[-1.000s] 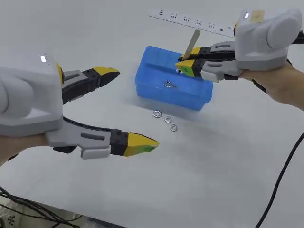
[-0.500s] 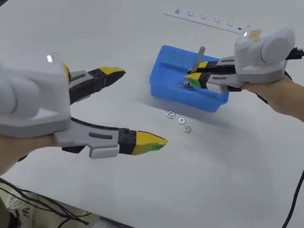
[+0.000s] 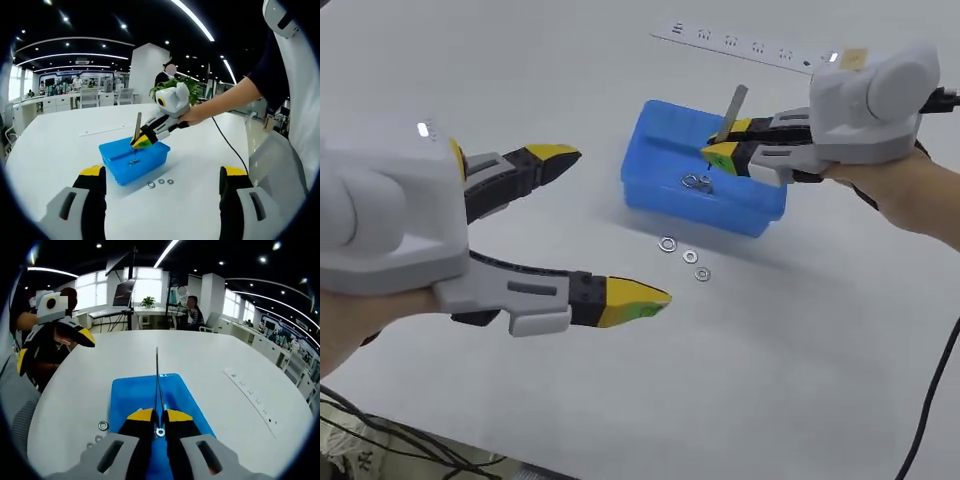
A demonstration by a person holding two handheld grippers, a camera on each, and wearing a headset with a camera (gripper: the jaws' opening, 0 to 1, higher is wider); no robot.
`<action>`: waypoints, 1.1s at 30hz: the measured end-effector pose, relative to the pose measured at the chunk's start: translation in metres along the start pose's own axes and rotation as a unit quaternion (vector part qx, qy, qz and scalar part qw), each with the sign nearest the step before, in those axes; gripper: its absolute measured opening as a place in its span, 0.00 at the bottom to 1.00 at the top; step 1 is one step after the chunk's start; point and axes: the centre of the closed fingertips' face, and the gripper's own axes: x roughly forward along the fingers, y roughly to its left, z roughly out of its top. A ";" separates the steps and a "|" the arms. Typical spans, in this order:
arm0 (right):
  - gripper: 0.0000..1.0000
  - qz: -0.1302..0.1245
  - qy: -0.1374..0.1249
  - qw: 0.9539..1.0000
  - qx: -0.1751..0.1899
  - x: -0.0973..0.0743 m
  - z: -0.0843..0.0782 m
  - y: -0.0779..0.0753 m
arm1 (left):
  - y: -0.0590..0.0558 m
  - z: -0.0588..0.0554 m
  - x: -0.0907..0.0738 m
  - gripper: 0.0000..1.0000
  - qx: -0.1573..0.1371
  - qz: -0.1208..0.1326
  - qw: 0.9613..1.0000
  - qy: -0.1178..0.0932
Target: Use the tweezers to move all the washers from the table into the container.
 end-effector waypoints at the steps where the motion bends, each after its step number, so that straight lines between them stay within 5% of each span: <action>1: 0.09 0.000 0.000 1.000 -0.003 -0.001 0.001 0.001 | 0.001 0.000 0.001 0.99 -0.003 0.000 1.000 -0.002; 9: 0.09 0.016 0.005 1.000 -0.022 -0.007 0.004 0.014 | 0.020 0.018 0.020 0.98 -0.023 0.000 0.999 -0.045; 19: 0.09 0.034 0.000 0.999 -0.041 -0.009 0.014 0.029 | 0.045 0.053 0.059 0.87 0.006 -0.025 0.997 -0.072; 27: 0.09 0.045 0.000 0.998 -0.052 -0.010 0.017 0.035 | 0.033 0.061 0.092 0.63 0.054 -0.083 0.994 -0.049; 33: 0.09 0.049 0.002 0.997 -0.058 -0.011 0.018 0.036 | 0.029 0.068 0.097 0.45 0.051 -0.116 0.991 -0.053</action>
